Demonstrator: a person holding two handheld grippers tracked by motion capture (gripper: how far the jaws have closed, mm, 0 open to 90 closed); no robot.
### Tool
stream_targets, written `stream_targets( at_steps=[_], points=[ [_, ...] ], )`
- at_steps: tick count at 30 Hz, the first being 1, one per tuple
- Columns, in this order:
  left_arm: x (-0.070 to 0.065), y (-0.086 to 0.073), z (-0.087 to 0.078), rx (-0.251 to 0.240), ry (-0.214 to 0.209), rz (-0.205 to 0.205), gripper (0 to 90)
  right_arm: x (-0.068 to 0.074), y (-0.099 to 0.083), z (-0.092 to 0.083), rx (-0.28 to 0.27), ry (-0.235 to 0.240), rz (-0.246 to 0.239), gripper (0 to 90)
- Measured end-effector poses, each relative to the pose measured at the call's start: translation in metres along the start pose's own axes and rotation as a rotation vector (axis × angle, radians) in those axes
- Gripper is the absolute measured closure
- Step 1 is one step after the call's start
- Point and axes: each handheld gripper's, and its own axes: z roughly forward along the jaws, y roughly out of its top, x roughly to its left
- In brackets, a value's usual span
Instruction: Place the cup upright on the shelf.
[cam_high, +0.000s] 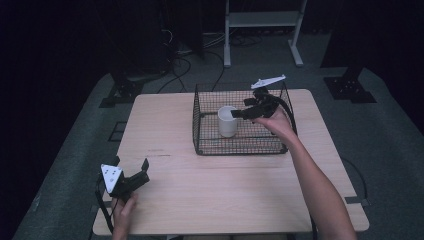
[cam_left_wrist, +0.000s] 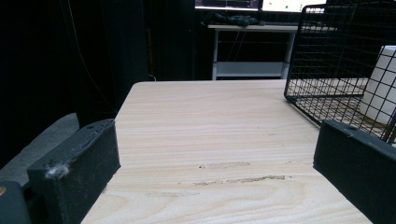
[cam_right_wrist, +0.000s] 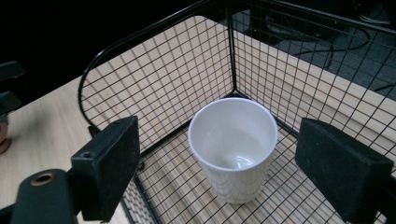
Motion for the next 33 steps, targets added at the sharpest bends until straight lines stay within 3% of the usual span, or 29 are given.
stream_targets(
  at_steps=[24,33],
  points=[
    [0.000,0.000,0.000,0.002,-0.001,-0.002,0.0,0.012,-0.014,-0.033,-0.006,0.039,-0.032,13.6],
    [0.000,0.000,0.000,0.002,-0.001,-0.001,0.0,0.020,-0.028,-0.044,-0.012,0.057,-0.049,13.9]
  ],
)
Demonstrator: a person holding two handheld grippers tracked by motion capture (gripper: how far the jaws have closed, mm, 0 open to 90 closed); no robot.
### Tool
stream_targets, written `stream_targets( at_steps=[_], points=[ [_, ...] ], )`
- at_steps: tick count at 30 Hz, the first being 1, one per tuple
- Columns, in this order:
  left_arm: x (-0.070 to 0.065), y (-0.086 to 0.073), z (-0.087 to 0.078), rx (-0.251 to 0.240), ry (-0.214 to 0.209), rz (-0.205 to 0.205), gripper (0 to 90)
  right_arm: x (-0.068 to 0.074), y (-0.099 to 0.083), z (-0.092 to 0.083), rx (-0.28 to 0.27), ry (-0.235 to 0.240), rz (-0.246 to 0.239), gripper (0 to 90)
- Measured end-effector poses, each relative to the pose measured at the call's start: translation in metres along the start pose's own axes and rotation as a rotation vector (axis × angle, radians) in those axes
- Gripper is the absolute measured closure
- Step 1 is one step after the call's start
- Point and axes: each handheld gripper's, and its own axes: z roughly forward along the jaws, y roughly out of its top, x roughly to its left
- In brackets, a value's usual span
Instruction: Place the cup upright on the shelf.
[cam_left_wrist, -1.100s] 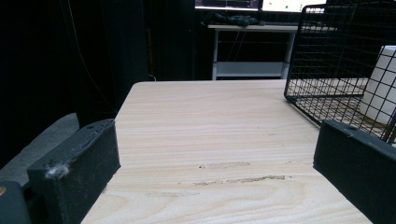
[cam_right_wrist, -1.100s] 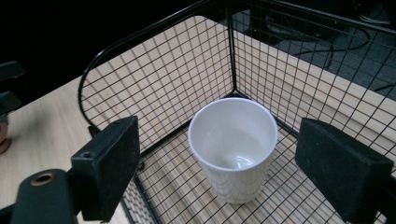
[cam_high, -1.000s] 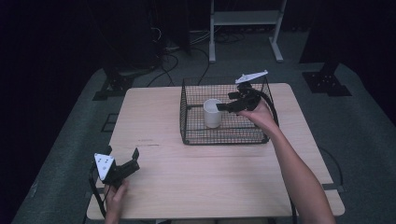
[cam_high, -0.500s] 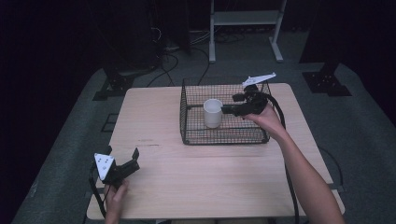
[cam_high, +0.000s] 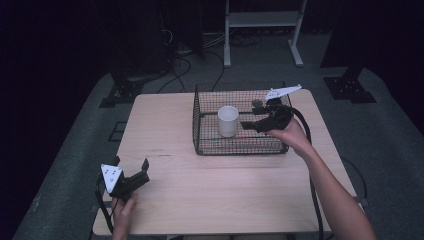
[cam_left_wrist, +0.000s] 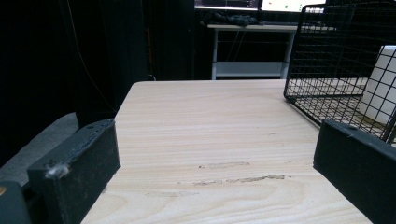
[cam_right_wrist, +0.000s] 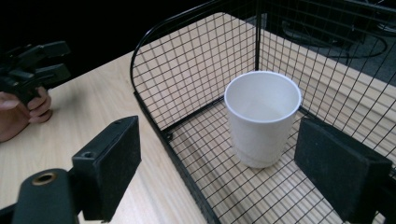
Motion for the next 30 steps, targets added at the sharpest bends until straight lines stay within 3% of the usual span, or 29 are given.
stream_targets(
  at_steps=[30],
  points=[
    [-0.001,0.000,0.000,0.001,0.001,0.006,0.0,0.018,-0.040,-0.022,-0.004,0.033,-0.025,14.2]
  ],
)
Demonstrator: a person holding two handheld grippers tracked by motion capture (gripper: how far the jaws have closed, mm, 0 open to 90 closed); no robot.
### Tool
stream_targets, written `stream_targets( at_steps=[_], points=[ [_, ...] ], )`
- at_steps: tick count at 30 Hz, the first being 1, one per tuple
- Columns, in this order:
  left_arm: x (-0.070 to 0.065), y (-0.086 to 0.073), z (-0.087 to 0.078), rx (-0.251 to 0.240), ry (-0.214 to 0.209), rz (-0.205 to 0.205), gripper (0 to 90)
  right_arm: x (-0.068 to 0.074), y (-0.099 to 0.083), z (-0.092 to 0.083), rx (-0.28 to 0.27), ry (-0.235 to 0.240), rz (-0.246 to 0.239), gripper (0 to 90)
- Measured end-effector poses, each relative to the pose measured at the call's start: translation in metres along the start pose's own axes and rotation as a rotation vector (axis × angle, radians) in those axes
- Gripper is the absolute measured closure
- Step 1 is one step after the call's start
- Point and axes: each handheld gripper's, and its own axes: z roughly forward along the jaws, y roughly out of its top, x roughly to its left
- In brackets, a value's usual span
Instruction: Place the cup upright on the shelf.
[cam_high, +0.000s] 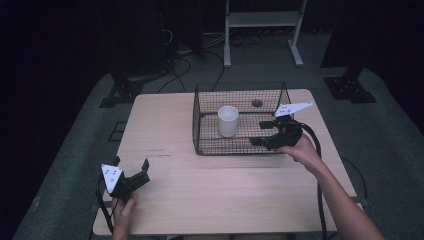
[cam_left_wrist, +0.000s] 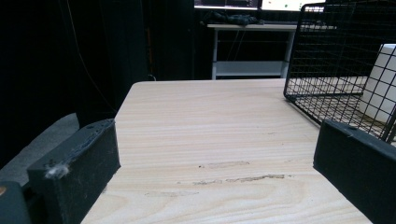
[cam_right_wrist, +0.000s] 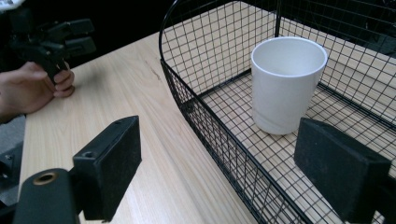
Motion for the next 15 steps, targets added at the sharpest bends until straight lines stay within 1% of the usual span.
stream_targets(
  at_steps=[5,7,15],
  points=[
    [0.000,0.000,0.000,-0.001,-0.002,0.001,0.0,0.001,-0.008,-0.002,0.000,0.007,0.003,14.2],
    [0.000,0.000,0.000,0.000,-0.001,0.002,0.0,0.002,-0.014,-0.003,0.007,0.004,0.004,14.2],
    [0.000,0.000,0.000,0.000,0.000,0.001,0.0,0.001,-0.026,-0.006,0.014,-0.003,0.017,14.2]
  ],
)
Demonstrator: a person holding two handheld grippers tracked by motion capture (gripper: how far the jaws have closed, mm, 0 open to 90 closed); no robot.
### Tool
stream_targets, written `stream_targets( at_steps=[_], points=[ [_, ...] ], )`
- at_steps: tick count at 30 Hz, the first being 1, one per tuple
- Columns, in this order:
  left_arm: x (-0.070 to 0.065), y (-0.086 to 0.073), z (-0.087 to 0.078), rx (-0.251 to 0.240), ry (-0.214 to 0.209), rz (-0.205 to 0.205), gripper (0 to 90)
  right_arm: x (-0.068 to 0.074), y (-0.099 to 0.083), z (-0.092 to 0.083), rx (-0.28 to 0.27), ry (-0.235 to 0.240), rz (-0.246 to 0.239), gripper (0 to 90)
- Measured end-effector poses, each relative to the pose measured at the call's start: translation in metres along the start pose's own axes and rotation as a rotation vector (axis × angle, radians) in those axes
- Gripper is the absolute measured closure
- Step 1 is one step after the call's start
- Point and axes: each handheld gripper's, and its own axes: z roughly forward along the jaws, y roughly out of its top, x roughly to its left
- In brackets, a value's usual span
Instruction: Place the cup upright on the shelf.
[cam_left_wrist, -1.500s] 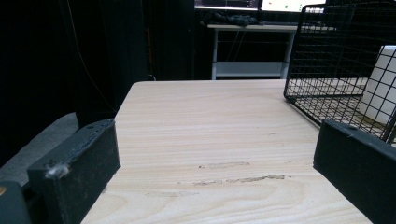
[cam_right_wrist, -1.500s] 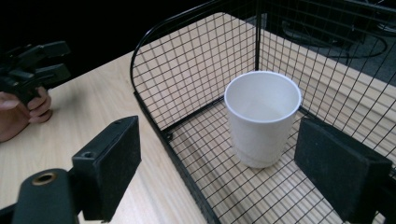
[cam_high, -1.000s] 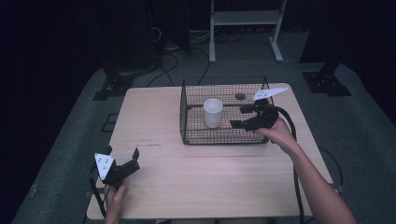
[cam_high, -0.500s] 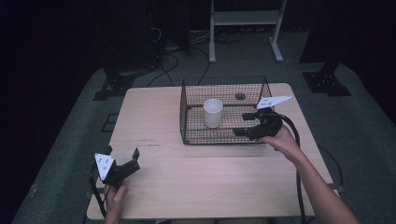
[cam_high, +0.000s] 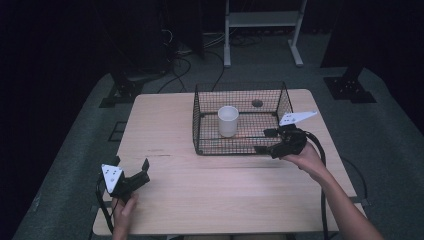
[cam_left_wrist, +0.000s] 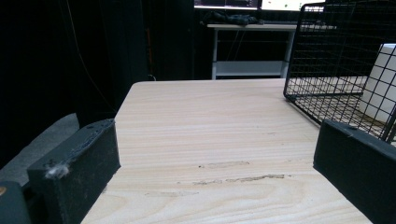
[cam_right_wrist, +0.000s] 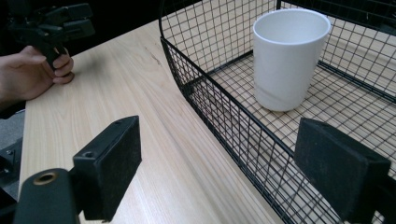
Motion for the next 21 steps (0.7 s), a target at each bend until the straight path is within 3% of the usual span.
stream_targets(
  at_steps=[21],
  points=[
    [0.000,0.000,0.000,0.001,0.003,-0.001,0.0,0.008,-0.028,-0.011,0.000,-0.015,0.010,14.2]
  ],
)
